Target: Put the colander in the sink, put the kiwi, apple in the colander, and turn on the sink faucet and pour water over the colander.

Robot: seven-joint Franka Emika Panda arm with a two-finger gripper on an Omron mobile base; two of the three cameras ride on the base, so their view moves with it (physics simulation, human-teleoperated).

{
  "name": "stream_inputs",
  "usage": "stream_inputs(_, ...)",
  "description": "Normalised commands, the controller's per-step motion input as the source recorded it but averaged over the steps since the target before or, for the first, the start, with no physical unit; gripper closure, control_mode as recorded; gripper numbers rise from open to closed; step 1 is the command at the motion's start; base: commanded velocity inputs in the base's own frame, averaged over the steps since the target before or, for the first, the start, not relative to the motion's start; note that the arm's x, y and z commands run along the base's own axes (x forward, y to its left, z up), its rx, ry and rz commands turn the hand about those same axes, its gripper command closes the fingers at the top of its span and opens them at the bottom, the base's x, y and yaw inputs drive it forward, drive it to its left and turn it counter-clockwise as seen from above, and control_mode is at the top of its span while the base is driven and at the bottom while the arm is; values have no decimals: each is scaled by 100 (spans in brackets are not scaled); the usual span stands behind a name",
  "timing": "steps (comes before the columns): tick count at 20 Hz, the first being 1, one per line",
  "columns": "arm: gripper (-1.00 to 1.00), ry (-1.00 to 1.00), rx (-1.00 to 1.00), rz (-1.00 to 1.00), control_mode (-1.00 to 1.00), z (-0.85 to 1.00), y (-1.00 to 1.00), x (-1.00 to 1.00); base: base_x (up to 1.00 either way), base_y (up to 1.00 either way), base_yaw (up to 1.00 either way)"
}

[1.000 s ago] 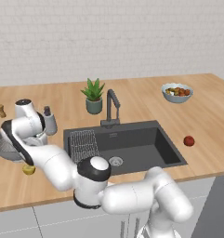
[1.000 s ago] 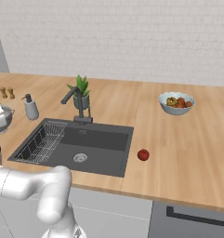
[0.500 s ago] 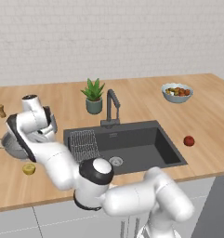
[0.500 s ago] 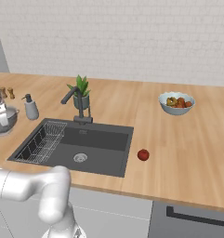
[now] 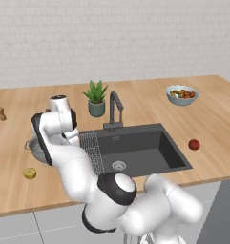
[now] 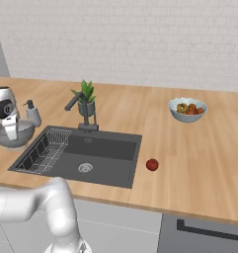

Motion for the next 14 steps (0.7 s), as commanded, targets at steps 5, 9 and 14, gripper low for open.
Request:
stream_inputs(5, 100, 0, 4, -19, -100, 24, -100, -19, 0, 0, 0)
stream_inputs(9, 100, 0, 0, -8, -100, 9, -100, -5, 0, 0, 0)
stream_inputs(14, 100, 0, 0, -1, -100, 0, -100, -9, 0, 0, 0)
